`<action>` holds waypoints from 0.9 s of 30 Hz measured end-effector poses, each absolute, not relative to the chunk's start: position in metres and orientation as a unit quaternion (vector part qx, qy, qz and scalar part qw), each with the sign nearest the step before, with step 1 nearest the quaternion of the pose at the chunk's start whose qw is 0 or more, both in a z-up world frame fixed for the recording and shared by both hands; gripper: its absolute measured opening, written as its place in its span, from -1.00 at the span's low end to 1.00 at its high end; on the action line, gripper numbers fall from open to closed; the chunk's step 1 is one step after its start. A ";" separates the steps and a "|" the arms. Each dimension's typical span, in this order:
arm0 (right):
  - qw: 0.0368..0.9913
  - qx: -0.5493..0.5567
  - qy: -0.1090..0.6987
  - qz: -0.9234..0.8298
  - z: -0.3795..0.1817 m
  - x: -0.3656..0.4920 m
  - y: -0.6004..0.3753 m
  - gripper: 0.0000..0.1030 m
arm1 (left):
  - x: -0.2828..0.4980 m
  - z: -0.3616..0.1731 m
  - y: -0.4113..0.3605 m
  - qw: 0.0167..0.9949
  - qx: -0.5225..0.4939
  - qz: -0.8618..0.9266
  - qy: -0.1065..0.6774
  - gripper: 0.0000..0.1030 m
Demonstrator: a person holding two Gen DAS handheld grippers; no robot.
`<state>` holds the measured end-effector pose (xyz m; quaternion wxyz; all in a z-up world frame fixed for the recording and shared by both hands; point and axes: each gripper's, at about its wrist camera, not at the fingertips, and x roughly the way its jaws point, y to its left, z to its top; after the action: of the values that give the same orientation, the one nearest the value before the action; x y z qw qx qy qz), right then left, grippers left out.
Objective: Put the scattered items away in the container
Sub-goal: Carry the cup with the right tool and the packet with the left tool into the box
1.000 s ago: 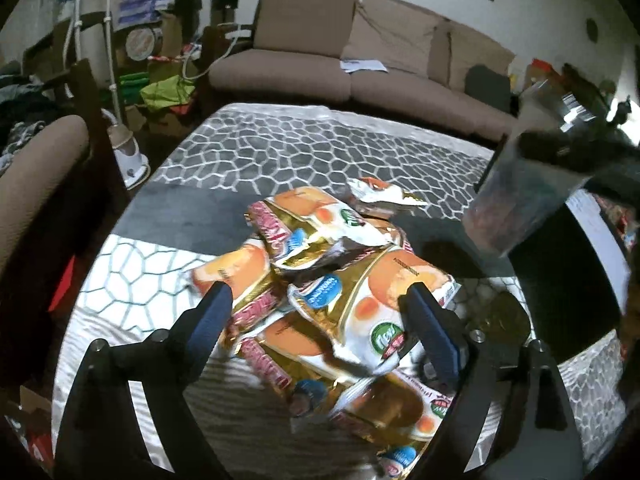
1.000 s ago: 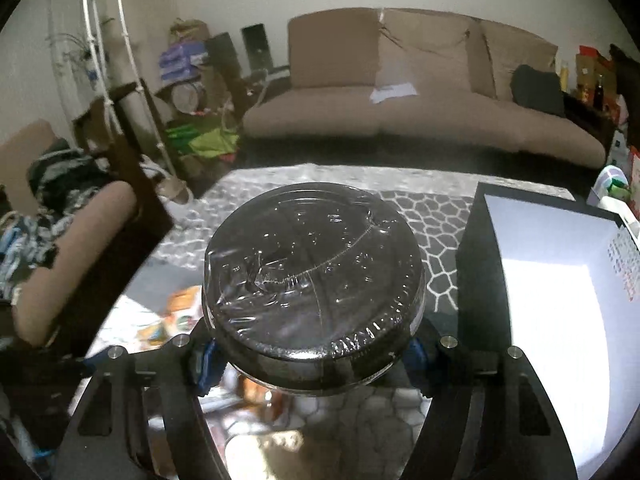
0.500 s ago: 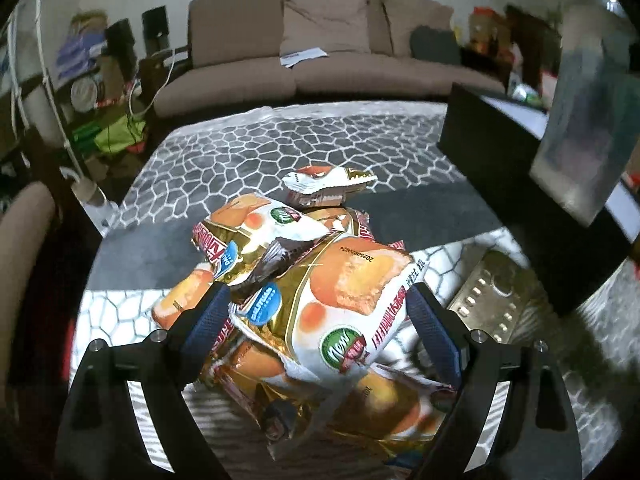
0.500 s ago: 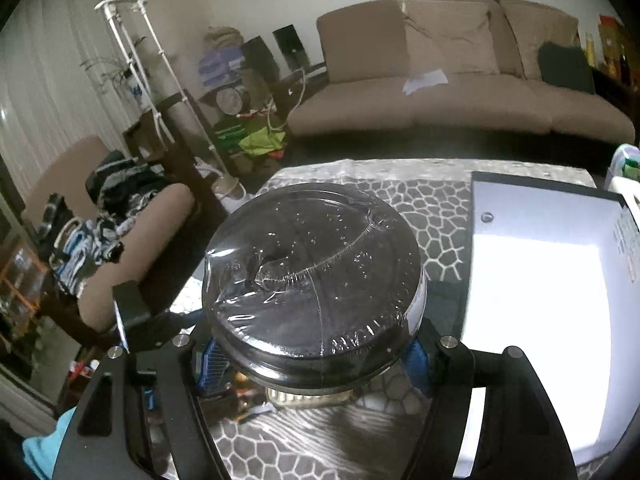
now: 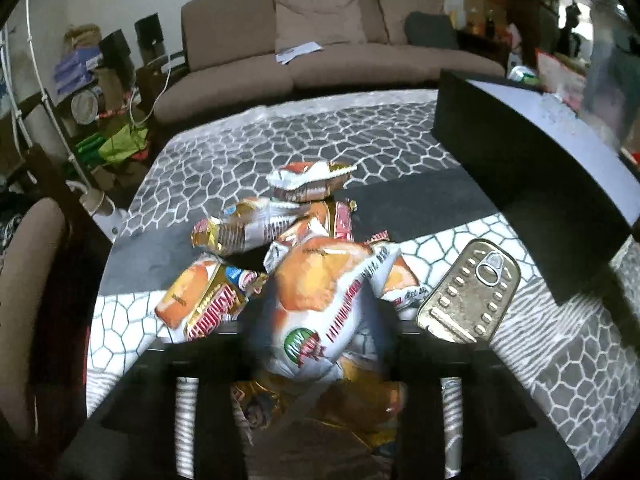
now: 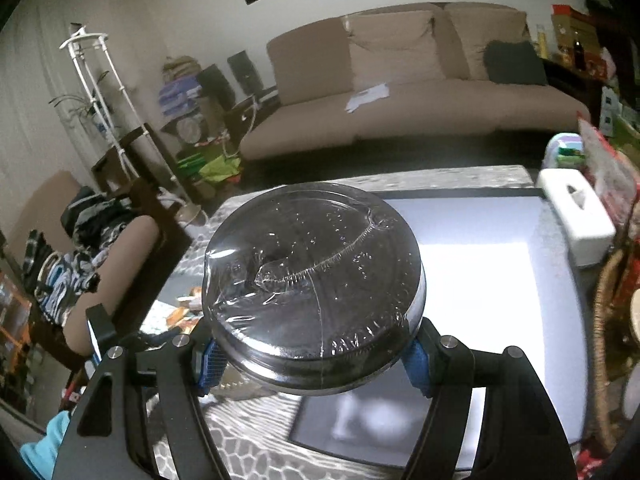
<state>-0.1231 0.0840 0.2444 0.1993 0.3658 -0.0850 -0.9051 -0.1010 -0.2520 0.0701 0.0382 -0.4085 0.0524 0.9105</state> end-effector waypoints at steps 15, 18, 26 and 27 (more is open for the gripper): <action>0.216 0.391 -0.076 -0.892 0.219 -0.118 0.110 0.43 | -0.124 0.047 -0.263 0.124 -0.440 0.885 0.088 0.50; 0.214 0.395 -0.074 -0.890 0.213 -0.121 0.109 0.42 | -0.130 0.043 -0.271 0.107 -0.448 0.885 0.068 -0.13; 0.205 0.389 -0.084 -0.894 0.213 -0.125 0.118 0.42 | -0.112 0.054 -0.270 0.101 -0.427 0.898 0.039 -0.30; 0.199 0.387 -0.086 -0.896 0.215 -0.127 0.122 0.42 | -0.109 0.057 -0.268 0.100 -0.424 0.899 0.037 -0.30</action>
<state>-0.1269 0.1222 0.2153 0.1990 0.3868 -0.0855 -0.8964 -0.1094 -0.2683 0.0574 0.1001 -0.4241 0.0373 0.8993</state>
